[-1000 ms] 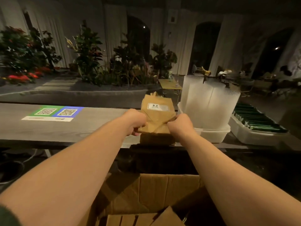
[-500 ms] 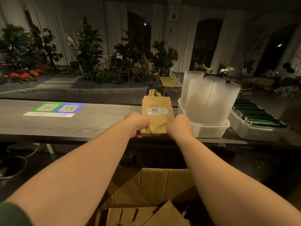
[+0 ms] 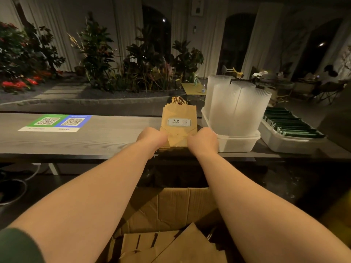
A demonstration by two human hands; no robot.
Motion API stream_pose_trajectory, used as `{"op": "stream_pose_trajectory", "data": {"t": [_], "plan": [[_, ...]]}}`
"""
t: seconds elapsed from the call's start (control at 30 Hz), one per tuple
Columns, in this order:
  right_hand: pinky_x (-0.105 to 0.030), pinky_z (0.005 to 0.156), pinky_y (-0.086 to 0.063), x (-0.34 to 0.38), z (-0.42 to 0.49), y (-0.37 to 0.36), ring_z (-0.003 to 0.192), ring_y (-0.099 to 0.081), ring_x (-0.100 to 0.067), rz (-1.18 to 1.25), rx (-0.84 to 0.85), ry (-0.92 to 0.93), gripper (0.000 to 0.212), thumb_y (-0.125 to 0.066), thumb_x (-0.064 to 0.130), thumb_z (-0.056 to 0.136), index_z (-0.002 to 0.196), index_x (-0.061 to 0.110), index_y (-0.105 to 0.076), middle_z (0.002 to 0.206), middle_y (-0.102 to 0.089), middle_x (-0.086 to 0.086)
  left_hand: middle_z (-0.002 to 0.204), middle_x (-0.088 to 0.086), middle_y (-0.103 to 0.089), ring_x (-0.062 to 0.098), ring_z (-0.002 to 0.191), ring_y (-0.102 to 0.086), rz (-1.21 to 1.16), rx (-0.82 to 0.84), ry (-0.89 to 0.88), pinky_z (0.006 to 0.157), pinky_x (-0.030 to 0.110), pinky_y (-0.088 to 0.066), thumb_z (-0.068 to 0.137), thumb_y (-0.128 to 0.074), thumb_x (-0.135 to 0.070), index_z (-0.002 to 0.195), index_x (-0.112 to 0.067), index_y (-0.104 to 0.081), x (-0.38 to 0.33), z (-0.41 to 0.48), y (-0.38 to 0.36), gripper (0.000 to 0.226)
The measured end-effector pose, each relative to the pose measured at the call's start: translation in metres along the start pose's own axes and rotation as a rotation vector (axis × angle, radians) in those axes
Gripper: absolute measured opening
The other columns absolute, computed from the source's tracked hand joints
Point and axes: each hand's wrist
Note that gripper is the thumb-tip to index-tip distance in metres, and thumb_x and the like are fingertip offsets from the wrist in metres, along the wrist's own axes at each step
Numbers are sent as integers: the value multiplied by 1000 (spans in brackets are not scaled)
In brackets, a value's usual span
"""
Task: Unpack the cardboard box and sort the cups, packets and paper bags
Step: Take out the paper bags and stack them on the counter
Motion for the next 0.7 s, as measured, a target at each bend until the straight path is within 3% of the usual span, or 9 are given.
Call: {"op": "stream_pose_trajectory", "data": {"t": [0.1,0.2,0.27,0.33,0.43,0.53,0.63,0.7], "plan": [[-31,71,-46,-6,-14,9,85,-59,-17,12,59,38,25,-58,31,100,113,11,-65,96,-65,-2,93,4,-56,21,84,-56,-26,38,-1,82,38,-54,101,-57,-29,105,-9,-54,2,-13,4,20],[-25,80,-48,-18,-49,25,93,-57,-9,92,-55,230,28,-61,31,101,125,19,-62,105,-63,8,107,-1,-56,23,102,-56,-81,5,-88,93,41,-52,102,-56,-37,130,-18,-56,3,-34,16,34],[-17,78,-47,-36,-77,26,89,-59,-3,165,-55,341,16,-64,27,99,115,25,-64,97,-61,15,112,-4,-61,17,100,-56,-105,-51,-220,81,34,-48,102,-56,-36,124,-22,-61,10,-57,23,26],[-15,75,-48,-68,-104,9,89,-60,-1,165,90,337,10,-66,27,98,108,27,-65,94,-62,17,104,-4,-65,13,95,-59,-155,-34,-299,74,31,-49,101,-58,-33,108,-26,-64,30,-94,29,12],[-28,88,-58,-126,-135,-33,107,-65,-11,-85,486,247,30,-73,32,93,121,27,-63,112,-66,9,96,-3,-68,13,92,-63,-116,113,-323,79,33,-54,100,-62,-30,102,-28,-68,72,-147,30,6],[-48,115,-43,-178,-166,-63,142,-46,-29,-537,822,136,77,-80,37,86,151,20,-42,150,-50,-5,92,-3,-69,14,88,-66,28,194,-286,74,29,-57,98,-64,-27,99,-31,-68,123,-184,29,5],[-61,124,-13,-204,-185,-68,154,-21,-38,-798,831,216,80,-79,37,86,154,22,-39,162,-36,-10,92,0,-71,17,89,-68,-14,158,-170,80,34,-62,98,-65,-23,97,-30,-68,166,-199,31,8],[-62,123,-13,-205,-191,-64,151,-27,-39,-835,779,257,77,-79,34,86,152,23,-41,158,-42,-10,91,0,-70,18,90,-68,-66,127,-115,83,36,-61,98,-65,-21,96,-29,-69,186,-204,32,9]]}}
Point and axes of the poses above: each hand's wrist, its own z-axis towards the middle knuckle, its own y-axis out of the back of the hand, x = y × z
